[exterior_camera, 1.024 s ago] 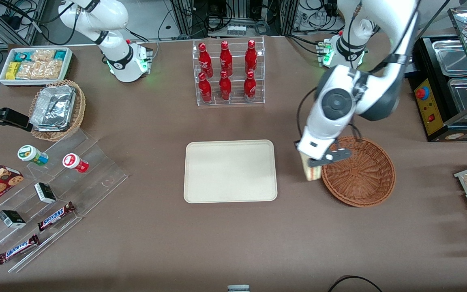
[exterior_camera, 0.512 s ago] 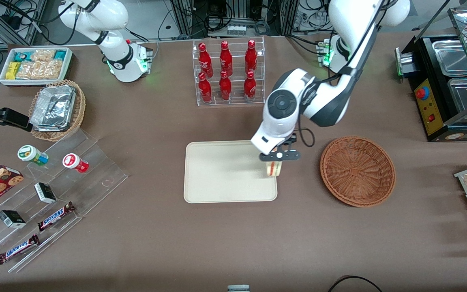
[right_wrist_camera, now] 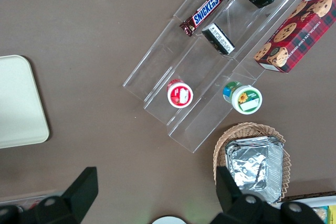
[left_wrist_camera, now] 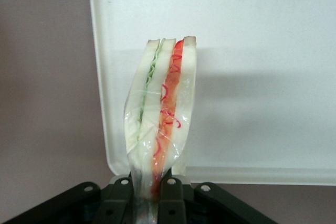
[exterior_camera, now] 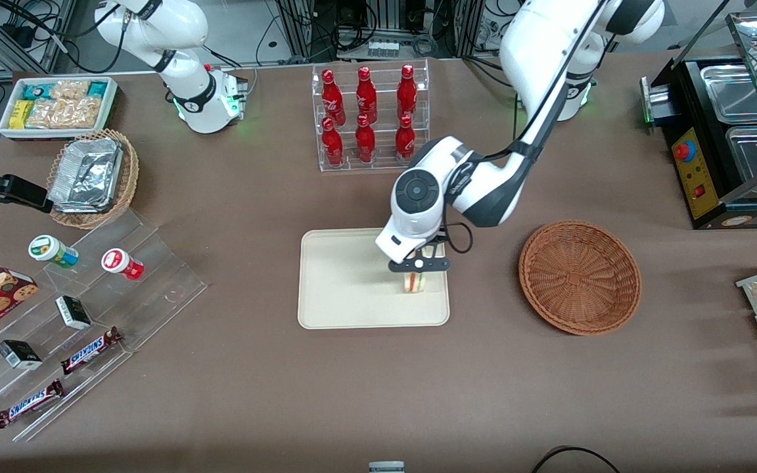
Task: Place sandwich from basket to tray
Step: 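Lower the sandwich onto the cream tray with the left gripper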
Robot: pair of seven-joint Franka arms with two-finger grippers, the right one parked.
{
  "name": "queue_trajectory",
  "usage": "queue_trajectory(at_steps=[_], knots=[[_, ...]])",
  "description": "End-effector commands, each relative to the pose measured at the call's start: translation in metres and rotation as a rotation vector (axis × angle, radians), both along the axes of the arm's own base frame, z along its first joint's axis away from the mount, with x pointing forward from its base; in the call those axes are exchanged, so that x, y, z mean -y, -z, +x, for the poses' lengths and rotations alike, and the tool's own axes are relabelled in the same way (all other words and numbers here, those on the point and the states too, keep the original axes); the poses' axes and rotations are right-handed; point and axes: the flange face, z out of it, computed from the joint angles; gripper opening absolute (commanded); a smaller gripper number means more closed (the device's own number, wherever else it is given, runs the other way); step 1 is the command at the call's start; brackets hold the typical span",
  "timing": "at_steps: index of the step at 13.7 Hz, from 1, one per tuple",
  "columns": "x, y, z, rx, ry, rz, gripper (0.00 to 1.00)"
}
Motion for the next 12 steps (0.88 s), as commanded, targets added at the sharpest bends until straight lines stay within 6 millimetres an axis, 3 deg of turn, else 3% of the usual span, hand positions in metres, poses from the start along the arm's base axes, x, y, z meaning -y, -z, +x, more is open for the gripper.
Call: queue_trajectory(at_steps=[1,5,12], knots=[[0.011,0.002,0.006,0.028,-0.012,-0.016,0.0],[0.021,0.016,0.002,0.04,0.001,-0.025,0.0],[0.019,0.038,0.001,0.045,-0.011,0.022,0.0]])
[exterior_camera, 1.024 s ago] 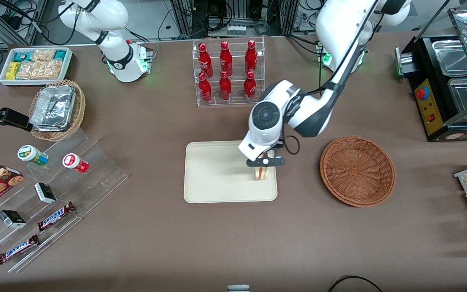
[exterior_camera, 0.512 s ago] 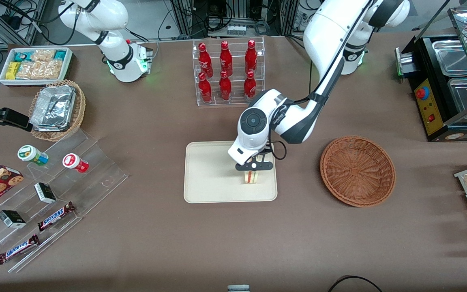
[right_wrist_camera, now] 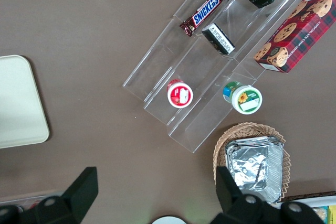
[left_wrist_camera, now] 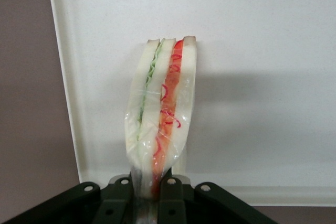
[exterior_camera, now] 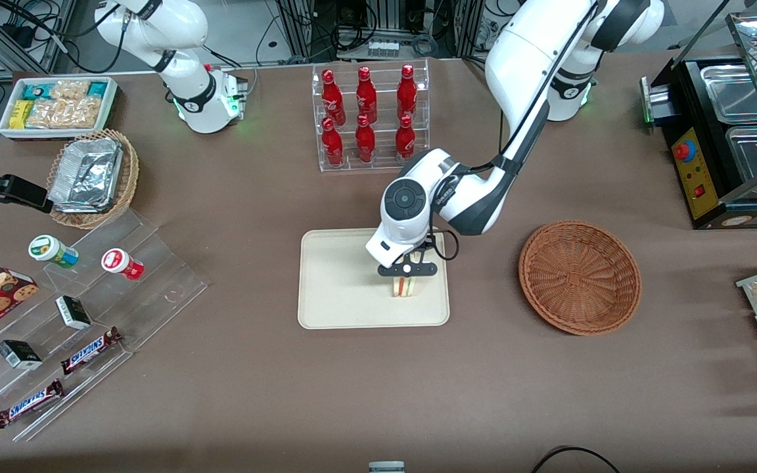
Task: Place sandwich from basket to tray
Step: 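Lower the sandwich onto the cream tray with the left gripper, then open the left gripper to release the sandwich on the tray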
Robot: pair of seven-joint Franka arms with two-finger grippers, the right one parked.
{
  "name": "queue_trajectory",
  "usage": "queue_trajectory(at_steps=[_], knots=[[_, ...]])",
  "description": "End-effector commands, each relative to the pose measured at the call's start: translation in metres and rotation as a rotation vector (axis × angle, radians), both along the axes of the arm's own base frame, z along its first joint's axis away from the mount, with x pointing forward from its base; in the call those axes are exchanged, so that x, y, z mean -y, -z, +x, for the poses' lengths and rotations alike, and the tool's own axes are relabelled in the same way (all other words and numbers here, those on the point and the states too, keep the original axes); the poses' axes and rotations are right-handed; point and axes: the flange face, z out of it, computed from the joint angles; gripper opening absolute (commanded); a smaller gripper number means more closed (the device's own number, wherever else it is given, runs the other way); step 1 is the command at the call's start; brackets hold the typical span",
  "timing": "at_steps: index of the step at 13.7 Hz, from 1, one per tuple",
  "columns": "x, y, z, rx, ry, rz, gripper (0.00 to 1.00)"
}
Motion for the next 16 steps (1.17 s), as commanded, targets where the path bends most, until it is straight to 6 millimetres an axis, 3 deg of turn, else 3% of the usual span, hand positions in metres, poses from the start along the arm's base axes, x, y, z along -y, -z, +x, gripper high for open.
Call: queue_trajectory(at_steps=[1,2,3,4,5,10,16], knots=[[0.007,0.005,0.004,0.034,-0.022,0.026,0.0],[0.008,0.004,0.007,0.036,-0.027,0.022,0.35],[0.009,0.004,0.006,0.037,-0.024,0.022,0.61],[0.009,0.004,0.006,0.038,-0.022,0.023,0.85],[0.009,0.003,0.007,0.039,-0.022,0.022,1.0],[0.01,-0.011,0.008,0.054,-0.051,0.012,1.0],[-0.003,-0.076,0.017,0.093,-0.091,-0.013,1.0]])
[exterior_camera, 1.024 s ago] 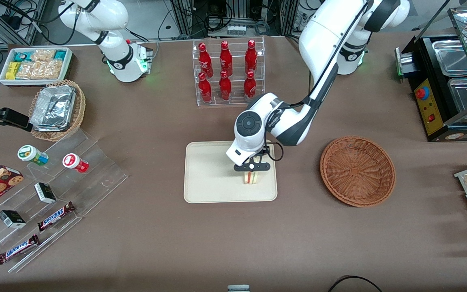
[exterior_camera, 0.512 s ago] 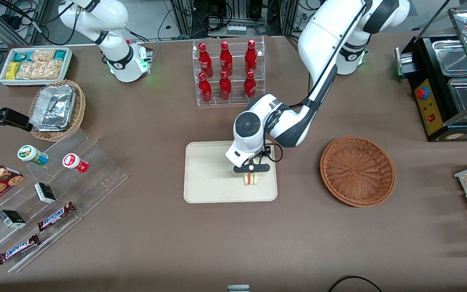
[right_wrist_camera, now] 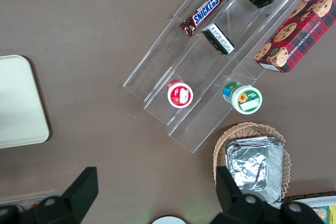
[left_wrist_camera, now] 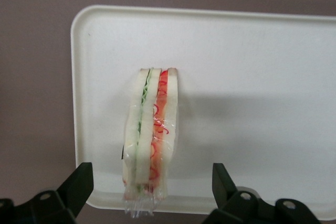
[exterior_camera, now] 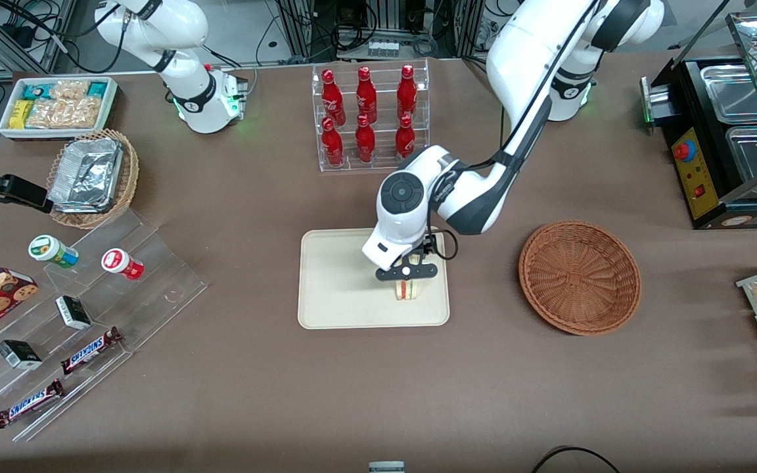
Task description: Place sandwich from basket to tray
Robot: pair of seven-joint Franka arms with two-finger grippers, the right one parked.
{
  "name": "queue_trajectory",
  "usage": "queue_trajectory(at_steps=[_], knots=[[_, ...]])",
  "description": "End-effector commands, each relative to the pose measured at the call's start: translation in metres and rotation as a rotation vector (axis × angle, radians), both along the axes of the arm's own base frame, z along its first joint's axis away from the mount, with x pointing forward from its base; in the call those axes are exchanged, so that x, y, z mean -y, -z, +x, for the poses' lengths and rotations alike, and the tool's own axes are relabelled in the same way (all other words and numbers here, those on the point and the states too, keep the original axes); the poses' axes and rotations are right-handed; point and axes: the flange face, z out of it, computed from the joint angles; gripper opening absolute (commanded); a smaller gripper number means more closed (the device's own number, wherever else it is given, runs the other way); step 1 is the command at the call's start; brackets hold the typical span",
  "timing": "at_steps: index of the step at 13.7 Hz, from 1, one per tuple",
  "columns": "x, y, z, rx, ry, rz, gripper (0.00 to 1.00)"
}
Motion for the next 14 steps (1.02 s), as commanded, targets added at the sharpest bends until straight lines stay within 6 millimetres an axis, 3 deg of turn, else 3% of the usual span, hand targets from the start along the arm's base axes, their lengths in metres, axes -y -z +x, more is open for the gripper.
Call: queue_trajectory(at_steps=[1,7,10,14], knots=[[-0.018,-0.033,0.005,0.01,-0.034,0.025,1.0],[-0.127,-0.098,0.06,-0.005,-0.117,0.026,1.0],[-0.203,-0.126,0.08,-0.068,-0.087,0.031,1.0],[-0.3,-0.159,0.087,-0.112,-0.051,0.01,1.0]])
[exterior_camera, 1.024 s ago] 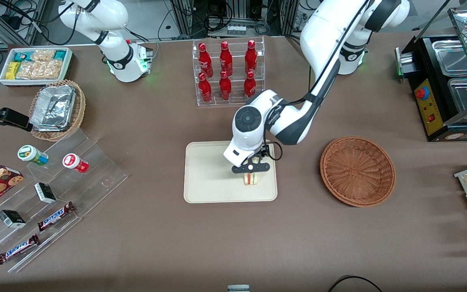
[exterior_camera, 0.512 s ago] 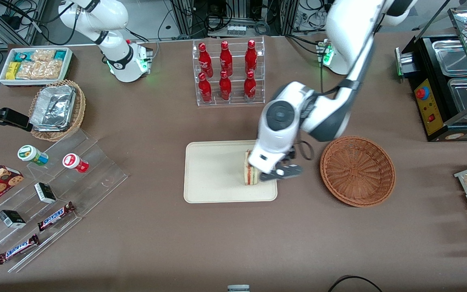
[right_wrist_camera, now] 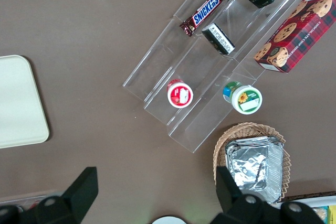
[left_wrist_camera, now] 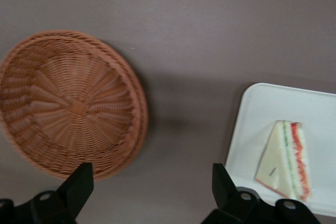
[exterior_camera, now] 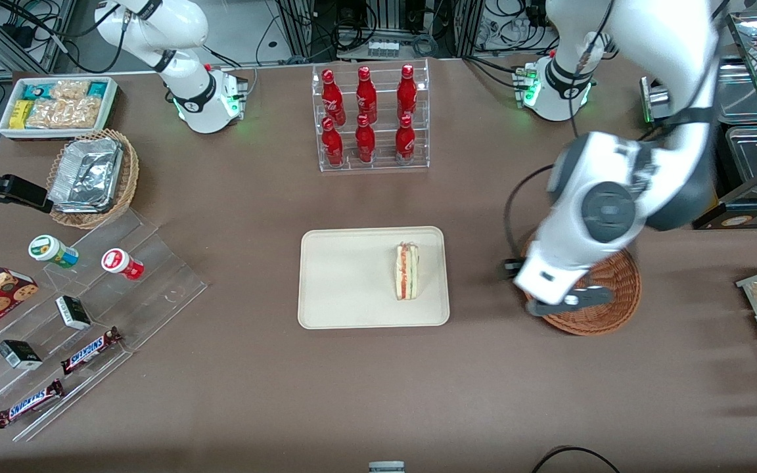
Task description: Place sandwich from basket to tray
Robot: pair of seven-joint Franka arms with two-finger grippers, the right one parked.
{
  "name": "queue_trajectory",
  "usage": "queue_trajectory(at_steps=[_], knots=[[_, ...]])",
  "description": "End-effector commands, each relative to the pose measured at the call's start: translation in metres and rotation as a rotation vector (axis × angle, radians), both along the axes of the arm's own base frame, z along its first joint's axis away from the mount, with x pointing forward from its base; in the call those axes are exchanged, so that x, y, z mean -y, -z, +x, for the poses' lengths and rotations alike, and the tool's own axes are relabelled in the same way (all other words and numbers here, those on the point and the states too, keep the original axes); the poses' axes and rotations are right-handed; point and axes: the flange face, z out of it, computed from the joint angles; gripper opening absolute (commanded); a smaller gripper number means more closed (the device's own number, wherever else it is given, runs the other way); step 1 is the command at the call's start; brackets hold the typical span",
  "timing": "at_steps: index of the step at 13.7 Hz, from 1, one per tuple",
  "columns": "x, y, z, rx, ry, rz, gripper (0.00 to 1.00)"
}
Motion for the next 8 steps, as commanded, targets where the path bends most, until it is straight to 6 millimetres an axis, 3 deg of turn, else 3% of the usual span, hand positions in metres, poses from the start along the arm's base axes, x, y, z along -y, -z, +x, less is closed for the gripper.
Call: queue_trajectory(at_steps=[1,3,8], knots=[[-0.054,-0.024,-0.014,-0.041,0.057,-0.045,1.0],[-0.089,-0.051,-0.021,-0.06,0.055,-0.056,1.0],[-0.148,-0.113,-0.057,-0.127,0.104,-0.064,1.0]])
